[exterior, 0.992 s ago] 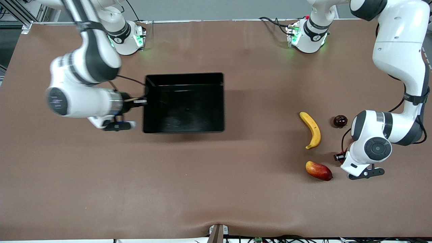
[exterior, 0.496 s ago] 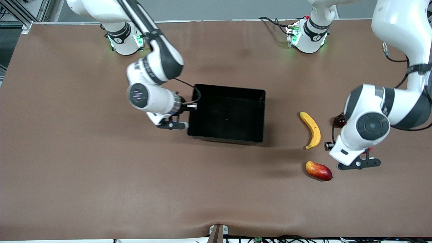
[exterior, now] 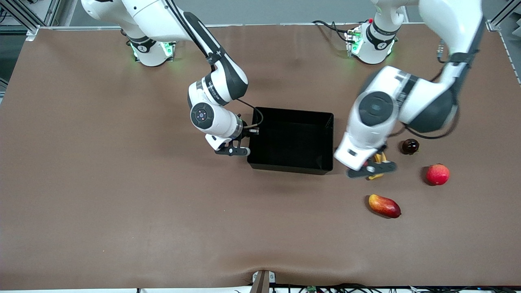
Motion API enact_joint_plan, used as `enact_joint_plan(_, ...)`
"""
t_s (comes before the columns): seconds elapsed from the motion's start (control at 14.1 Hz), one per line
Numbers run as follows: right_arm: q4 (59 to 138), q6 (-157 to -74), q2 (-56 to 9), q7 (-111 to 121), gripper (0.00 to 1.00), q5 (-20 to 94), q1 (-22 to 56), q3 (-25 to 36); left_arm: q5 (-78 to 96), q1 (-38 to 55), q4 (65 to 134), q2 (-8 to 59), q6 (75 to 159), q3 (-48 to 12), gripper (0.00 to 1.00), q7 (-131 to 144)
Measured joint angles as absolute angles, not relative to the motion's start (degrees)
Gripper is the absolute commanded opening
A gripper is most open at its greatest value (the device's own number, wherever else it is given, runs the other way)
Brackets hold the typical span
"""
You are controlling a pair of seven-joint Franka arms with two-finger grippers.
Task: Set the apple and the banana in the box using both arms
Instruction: 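Lift the apple with the left gripper while the right gripper slides the box, then lower the apple into the box, open the left gripper while the right withdraws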
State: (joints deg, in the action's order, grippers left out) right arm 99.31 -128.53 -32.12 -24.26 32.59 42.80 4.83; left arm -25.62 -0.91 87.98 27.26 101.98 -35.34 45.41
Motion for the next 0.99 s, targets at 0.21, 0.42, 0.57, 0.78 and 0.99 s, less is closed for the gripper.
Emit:
enact_joint_plan(0.21,96.9,-116.8,-30.0,-24.3,1.00,32.3,41.0,6.7,-25.6,4.4,88.4,29.4,102.0,-35.4,0.00,51.8)
enact_joint_plan(0.42,93.6,-97.9,-24.9,-23.8,1.00,28.5,36.7,11.1,-25.6,7.9,88.6,33.0,102.6,-35.4,0.00,54.6)
enact_joint_plan(0.57,91.5,-87.8,-21.7,-20.4,1.00,24.7,34.0,14.6,-25.6,9.7,88.7,35.9,102.9,-35.4,0.00,55.0)
enact_joint_plan(0.78,87.6,-77.5,-19.8,-14.5,1.00,23.2,30.1,17.6,-25.7,11.5,88.9,40.8,103.0,-35.4,0.00,55.6)
enact_joint_plan(0.99,85.5,-74.0,-19.9,-13.0,1.00,19.7,24.8,17.9,-25.7,12.9,89.4,44.1,103.1,-35.3,0.83,58.9)
